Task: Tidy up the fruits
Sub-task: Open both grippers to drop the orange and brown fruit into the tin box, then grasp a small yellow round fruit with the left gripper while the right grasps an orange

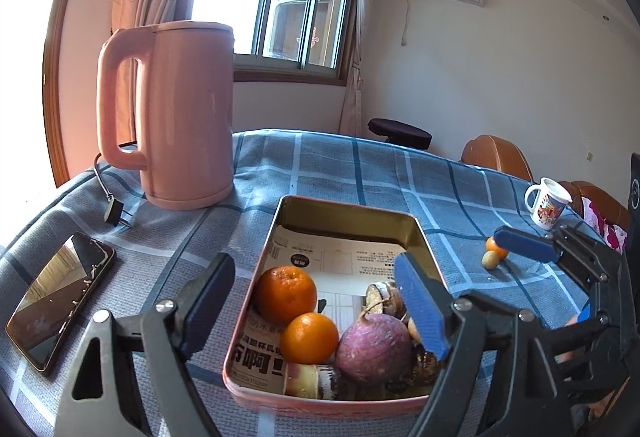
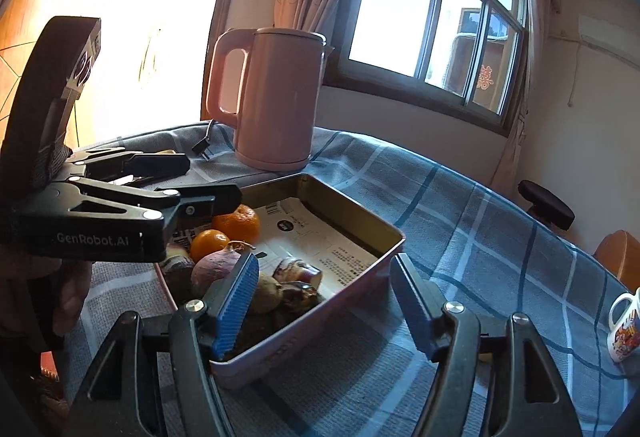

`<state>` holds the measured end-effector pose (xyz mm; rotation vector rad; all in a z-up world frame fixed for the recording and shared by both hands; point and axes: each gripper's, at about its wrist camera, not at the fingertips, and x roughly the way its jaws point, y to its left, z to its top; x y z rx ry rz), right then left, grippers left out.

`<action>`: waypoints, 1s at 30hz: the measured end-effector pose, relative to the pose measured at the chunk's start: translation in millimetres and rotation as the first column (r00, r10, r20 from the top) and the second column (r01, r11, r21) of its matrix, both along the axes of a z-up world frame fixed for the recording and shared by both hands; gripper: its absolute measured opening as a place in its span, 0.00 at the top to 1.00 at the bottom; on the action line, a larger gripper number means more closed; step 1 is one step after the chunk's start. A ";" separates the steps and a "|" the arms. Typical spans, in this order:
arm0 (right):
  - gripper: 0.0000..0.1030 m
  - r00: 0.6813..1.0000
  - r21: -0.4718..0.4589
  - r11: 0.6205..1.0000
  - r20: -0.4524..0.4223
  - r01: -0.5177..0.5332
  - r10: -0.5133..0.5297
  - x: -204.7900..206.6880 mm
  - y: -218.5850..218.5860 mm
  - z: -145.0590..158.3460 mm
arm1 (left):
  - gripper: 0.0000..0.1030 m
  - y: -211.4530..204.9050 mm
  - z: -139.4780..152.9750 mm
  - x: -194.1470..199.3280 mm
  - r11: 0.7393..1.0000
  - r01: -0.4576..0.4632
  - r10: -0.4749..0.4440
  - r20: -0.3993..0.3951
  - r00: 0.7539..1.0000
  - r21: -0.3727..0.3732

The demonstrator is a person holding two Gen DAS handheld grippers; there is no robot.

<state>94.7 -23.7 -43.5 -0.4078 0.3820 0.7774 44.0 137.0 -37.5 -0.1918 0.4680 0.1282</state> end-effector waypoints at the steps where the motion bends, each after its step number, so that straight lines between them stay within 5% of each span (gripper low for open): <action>1: 0.33 1.000 0.008 1.000 0.006 0.016 -0.016 2.1 -9.0 3.9 | 0.17 -2.5 1.2 -0.1 1.000 -0.001 0.001 0.004 1.000 0.004; 7: 0.28 0.982 0.040 0.982 0.004 0.187 -0.187 30.3 -70.3 20.0 | 0.13 -34.3 13.8 6.8 0.999 0.046 -0.046 0.030 0.998 0.027; 13: 0.28 0.923 0.083 0.923 -0.118 0.376 -0.365 77.8 -126.4 16.5 | 0.11 -90.1 21.4 28.3 0.985 0.143 -0.146 0.022 0.989 0.101; 21: 0.29 0.869 0.041 0.894 -0.259 0.446 -0.422 124.1 -140.9 -10.1 | 0.06 -139.6 20.9 70.7 0.971 0.182 -0.179 -0.029 0.983 0.155; 28: 0.42 0.832 -0.022 0.902 -0.379 0.430 -0.406 157.2 -127.3 -34.0 | 0.06 -148.8 19.2 95.6 0.972 0.178 -0.169 -0.070 0.983 0.155; 30: 0.58 0.816 -0.022 0.913 -0.439 0.407 -0.375 165.1 -127.5 -40.0 | 0.06 -151.1 17.0 100.3 0.972 0.185 -0.174 -0.080 0.981 0.148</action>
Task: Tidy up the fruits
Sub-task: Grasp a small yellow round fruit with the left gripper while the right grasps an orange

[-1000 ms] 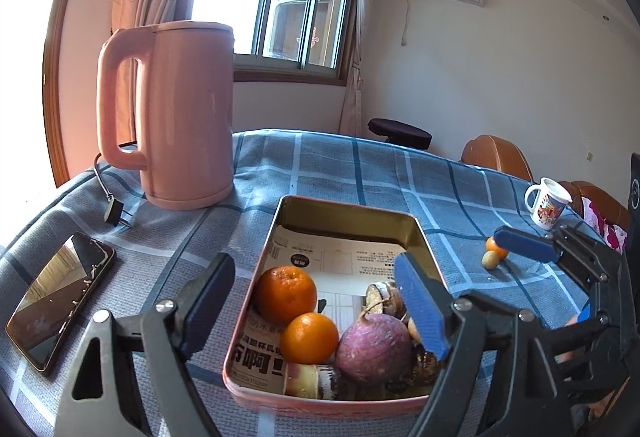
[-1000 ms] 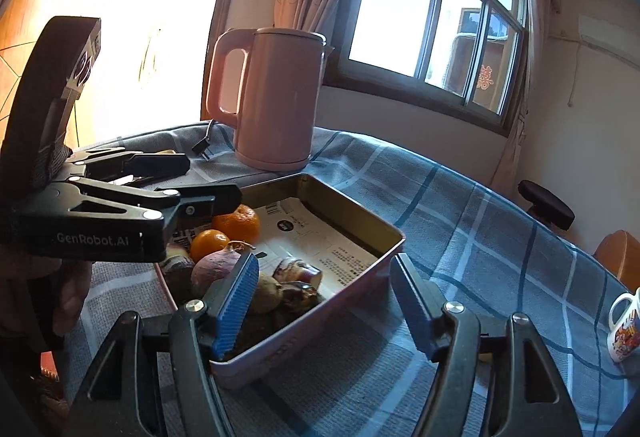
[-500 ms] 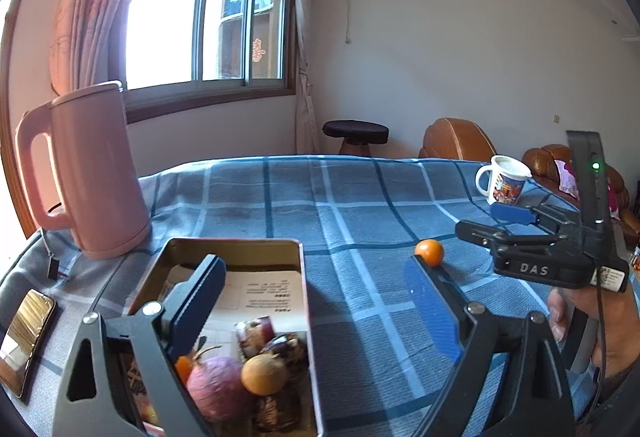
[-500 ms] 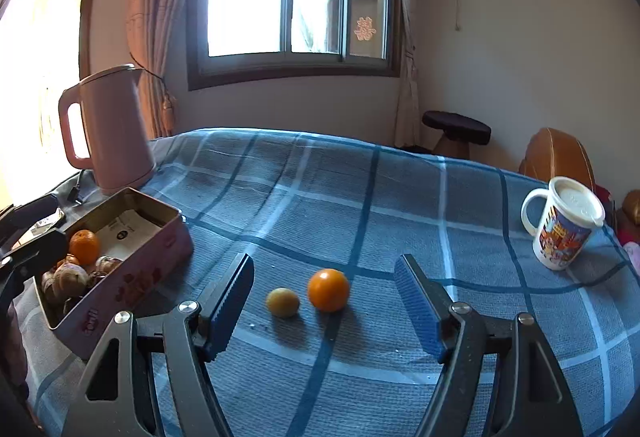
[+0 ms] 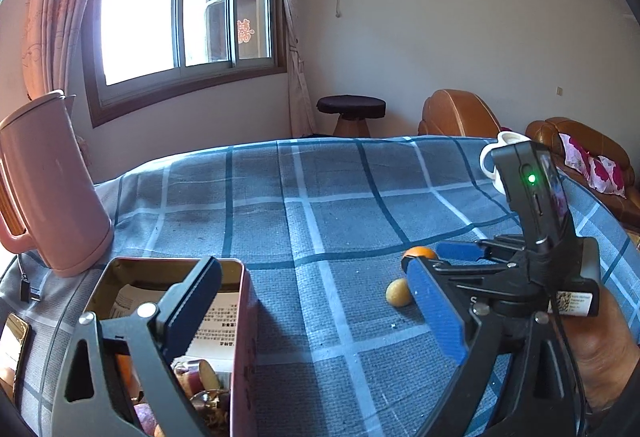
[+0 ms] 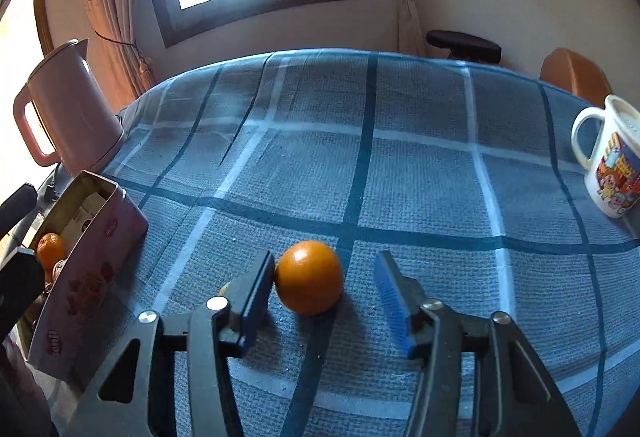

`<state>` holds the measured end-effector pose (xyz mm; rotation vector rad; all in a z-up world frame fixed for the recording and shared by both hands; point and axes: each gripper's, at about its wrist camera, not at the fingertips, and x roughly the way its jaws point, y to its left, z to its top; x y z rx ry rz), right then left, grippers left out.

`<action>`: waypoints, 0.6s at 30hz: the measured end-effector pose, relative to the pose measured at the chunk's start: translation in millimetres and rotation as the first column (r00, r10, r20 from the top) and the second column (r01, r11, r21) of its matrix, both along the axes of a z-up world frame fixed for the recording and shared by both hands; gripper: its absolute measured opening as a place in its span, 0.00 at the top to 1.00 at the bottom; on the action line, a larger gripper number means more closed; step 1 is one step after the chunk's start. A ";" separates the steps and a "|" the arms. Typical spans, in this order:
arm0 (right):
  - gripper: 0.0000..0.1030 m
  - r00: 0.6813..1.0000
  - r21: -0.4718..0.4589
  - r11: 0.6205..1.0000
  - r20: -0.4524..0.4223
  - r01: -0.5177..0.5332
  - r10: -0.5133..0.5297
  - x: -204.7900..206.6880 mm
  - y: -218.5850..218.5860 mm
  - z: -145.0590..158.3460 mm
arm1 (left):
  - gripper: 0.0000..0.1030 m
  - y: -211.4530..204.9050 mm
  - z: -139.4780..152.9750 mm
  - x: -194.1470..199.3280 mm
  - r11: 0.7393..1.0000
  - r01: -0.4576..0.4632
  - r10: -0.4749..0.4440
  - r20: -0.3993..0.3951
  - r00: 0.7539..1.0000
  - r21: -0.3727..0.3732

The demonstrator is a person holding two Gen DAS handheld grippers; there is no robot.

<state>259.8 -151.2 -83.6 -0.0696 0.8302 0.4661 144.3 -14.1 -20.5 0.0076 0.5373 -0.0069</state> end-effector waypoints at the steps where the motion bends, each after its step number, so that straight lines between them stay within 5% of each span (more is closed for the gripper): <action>1: 0.62 1.000 0.015 1.000 -0.014 -0.014 0.014 0.3 0.1 -1.3 | 0.06 -0.9 -1.1 1.6 1.000 0.005 -0.005 -0.005 1.000 -0.006; 11: 0.64 0.994 -0.014 0.998 0.092 0.060 -0.058 -29.8 -33.0 11.3 | 0.08 -20.3 -16.5 21.1 0.997 0.071 -0.074 -0.077 0.994 -0.040; 16: 0.64 0.988 0.034 0.992 0.090 0.119 -0.121 -40.1 -67.3 14.6 | 0.24 -41.4 -31.6 42.4 0.991 0.126 -0.130 -0.166 0.978 -0.032; 18: 0.64 0.987 0.049 0.990 0.094 0.129 -0.133 -41.5 -75.0 16.1 | 0.42 -49.5 -38.4 52.7 0.988 0.151 -0.152 -0.211 0.966 -0.021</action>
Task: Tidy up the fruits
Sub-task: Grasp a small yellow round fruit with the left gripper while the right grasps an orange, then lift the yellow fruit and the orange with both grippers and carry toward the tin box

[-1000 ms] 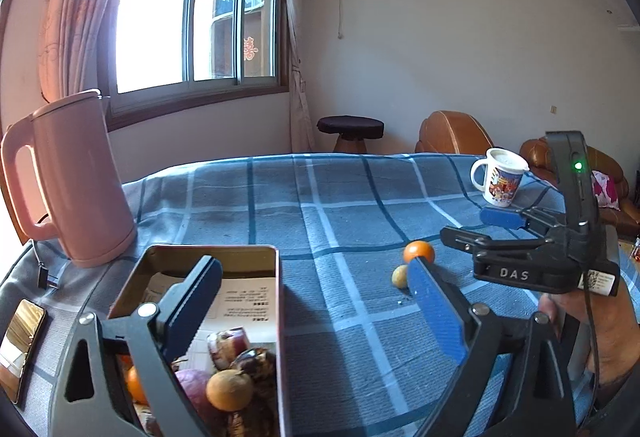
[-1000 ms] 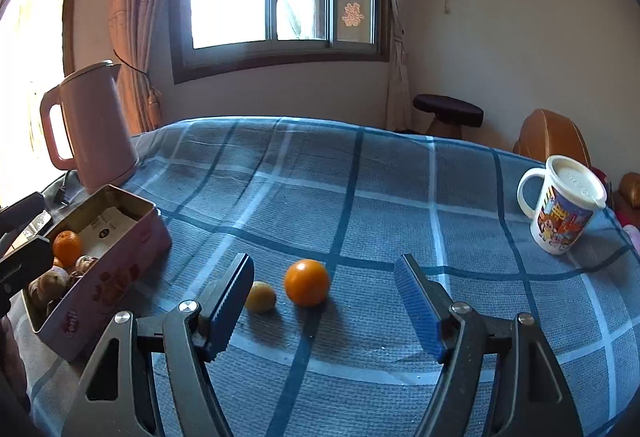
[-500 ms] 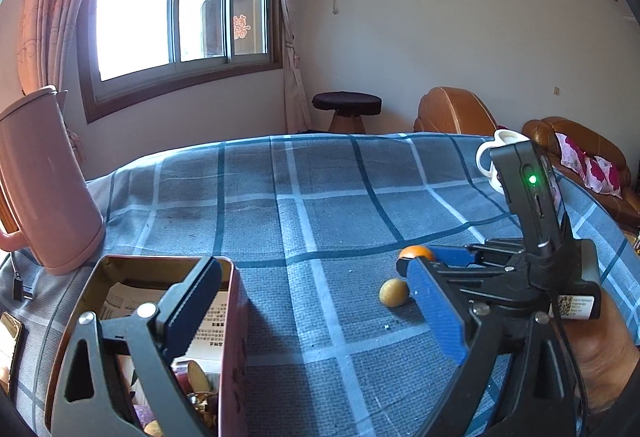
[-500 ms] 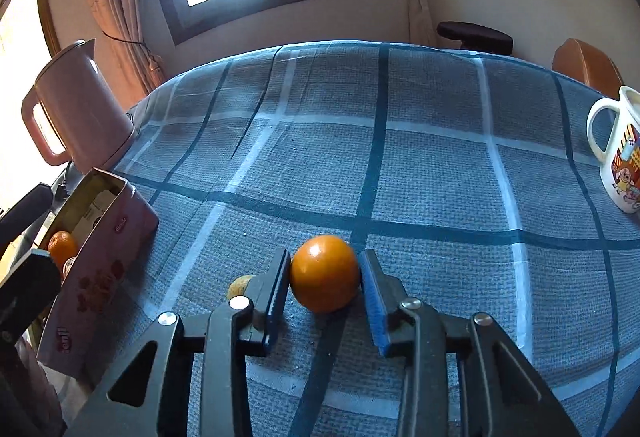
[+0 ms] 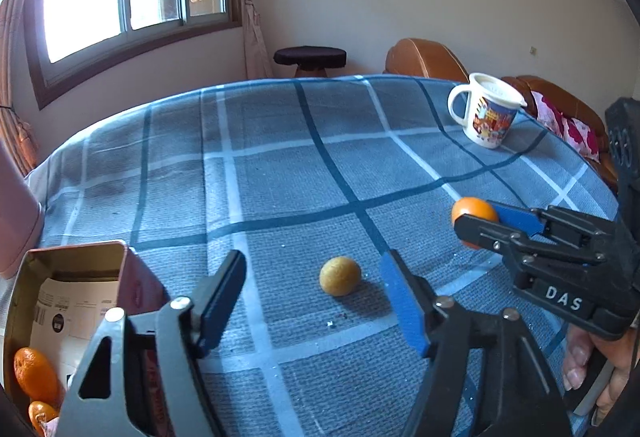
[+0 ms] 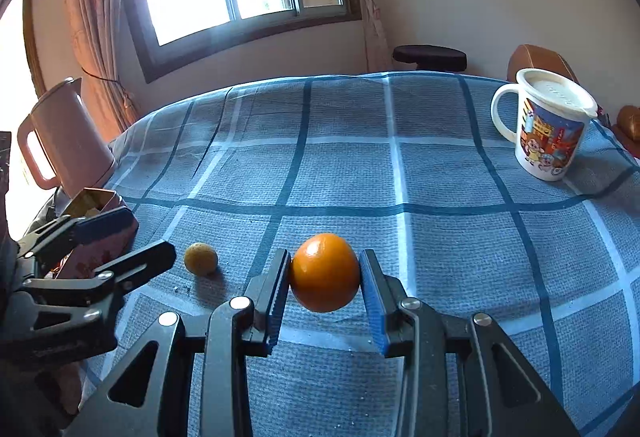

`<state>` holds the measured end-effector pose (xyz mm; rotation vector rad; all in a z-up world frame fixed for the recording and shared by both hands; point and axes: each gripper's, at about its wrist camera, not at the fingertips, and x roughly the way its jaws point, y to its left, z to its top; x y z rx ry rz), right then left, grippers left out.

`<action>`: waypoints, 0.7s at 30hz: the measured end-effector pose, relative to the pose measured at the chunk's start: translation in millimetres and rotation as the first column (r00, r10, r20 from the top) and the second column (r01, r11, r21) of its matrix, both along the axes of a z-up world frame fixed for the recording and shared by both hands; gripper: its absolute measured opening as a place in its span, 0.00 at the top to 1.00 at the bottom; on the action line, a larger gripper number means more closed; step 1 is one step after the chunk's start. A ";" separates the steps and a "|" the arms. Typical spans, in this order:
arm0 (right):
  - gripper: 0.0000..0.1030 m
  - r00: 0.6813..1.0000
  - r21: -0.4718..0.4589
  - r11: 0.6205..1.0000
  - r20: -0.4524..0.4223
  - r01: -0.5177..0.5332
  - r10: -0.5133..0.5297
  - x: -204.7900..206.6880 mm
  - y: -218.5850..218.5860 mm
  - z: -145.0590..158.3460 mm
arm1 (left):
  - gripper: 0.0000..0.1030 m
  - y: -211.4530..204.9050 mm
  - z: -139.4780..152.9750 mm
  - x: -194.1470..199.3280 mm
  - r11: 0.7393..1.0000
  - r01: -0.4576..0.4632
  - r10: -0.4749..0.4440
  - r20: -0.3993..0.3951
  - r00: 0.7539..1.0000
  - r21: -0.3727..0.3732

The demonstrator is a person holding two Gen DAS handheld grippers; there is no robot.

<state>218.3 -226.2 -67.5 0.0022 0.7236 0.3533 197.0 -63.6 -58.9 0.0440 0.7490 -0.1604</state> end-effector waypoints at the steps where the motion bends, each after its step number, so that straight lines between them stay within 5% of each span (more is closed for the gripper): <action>1: 0.64 1.000 0.007 1.000 0.001 0.003 -0.003 0.1 -2.4 0.3 | 0.44 -2.5 -3.1 4.3 1.000 0.010 -0.010 -0.022 1.000 0.002; 9: 0.64 1.000 0.012 1.000 0.001 -0.019 0.019 0.0 1.2 0.4 | 0.59 -12.2 -21.8 23.5 0.999 0.044 -0.042 -0.112 0.993 0.013; 11: 0.64 0.999 0.017 0.999 -0.010 -0.034 0.034 1.6 2.8 -1.3 | 0.72 -10.6 -23.5 25.0 0.998 0.060 -0.062 -0.128 0.990 -0.016; 21: 0.64 0.998 -0.016 0.998 0.009 -0.058 0.058 -2.5 10.9 -0.7 | 0.72 -3.8 -17.6 15.7 0.996 0.067 -0.072 -0.080 0.994 -0.059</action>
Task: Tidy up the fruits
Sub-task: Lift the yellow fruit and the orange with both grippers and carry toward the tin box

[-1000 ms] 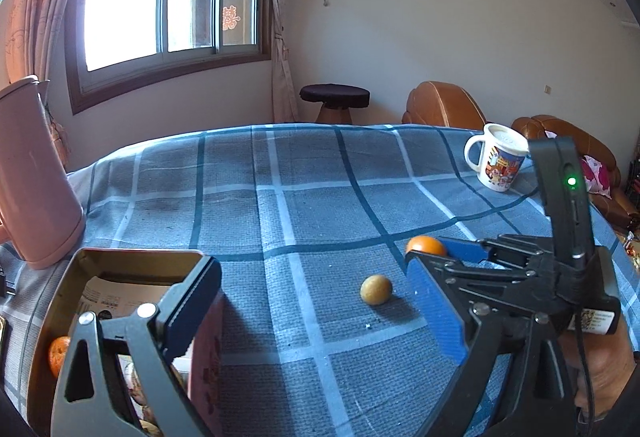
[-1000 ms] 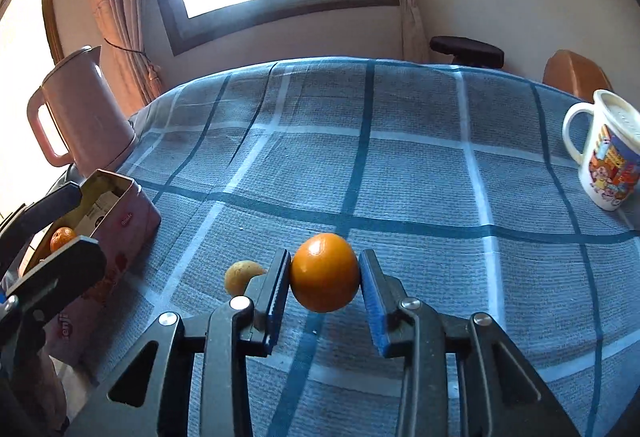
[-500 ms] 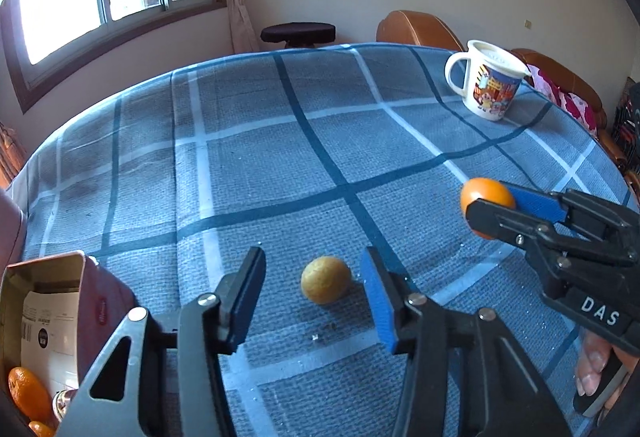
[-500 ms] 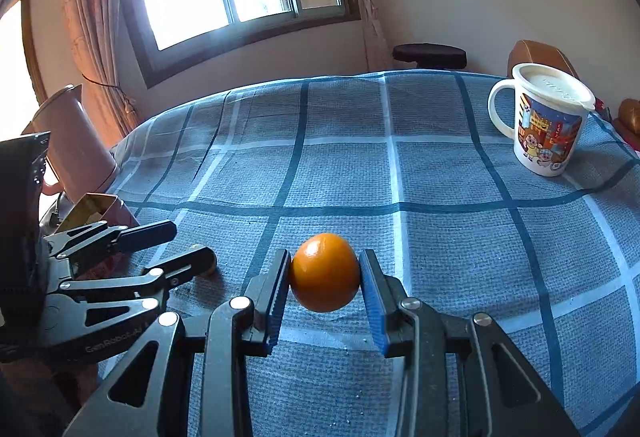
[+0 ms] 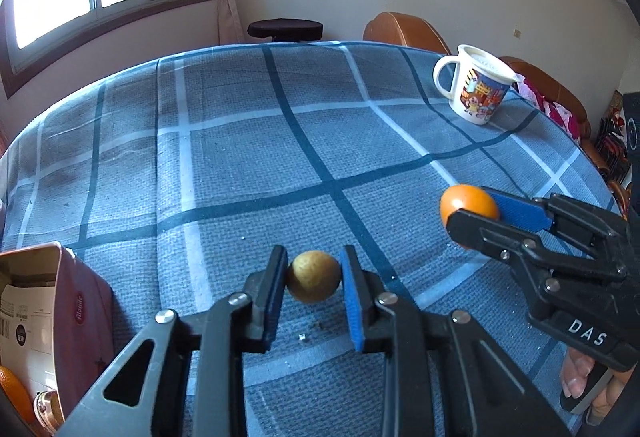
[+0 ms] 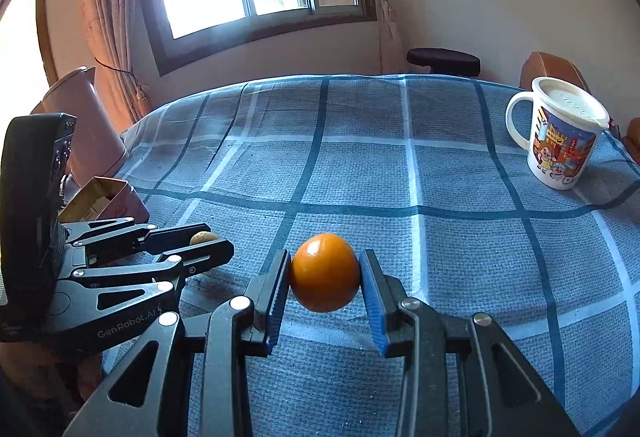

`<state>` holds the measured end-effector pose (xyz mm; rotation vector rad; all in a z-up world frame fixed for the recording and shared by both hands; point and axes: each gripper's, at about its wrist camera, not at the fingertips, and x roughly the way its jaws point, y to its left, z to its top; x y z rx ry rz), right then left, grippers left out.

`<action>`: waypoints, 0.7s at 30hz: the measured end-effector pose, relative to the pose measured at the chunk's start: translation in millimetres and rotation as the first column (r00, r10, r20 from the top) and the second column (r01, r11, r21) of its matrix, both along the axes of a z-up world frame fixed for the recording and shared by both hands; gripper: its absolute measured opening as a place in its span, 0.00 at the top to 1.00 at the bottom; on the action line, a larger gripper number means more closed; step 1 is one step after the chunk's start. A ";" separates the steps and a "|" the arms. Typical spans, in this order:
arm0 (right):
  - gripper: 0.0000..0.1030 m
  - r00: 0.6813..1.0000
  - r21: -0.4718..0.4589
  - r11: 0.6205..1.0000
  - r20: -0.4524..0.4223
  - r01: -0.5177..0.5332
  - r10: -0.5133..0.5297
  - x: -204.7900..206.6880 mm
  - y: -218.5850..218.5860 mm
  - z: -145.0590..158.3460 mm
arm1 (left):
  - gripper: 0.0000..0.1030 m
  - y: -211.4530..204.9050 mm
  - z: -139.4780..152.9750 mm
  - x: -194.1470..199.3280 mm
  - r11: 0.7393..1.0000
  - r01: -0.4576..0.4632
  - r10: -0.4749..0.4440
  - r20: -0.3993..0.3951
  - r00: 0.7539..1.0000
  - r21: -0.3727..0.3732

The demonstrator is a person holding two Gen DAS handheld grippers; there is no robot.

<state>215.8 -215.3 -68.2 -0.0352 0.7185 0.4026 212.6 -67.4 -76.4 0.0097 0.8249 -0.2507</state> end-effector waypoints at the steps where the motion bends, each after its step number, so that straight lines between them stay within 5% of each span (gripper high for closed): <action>1: 0.64 1.000 0.003 1.000 0.004 -0.003 0.003 -0.7 -0.4 0.5 | 0.72 1.0 1.0 -1.0 1.000 -0.001 0.001 0.006 1.000 -0.004; 21: 0.64 0.991 0.017 0.999 0.125 -0.051 0.049 -21.5 1.1 14.7 | 0.72 6.9 18.5 -20.8 0.999 -0.034 0.036 0.145 0.989 -0.014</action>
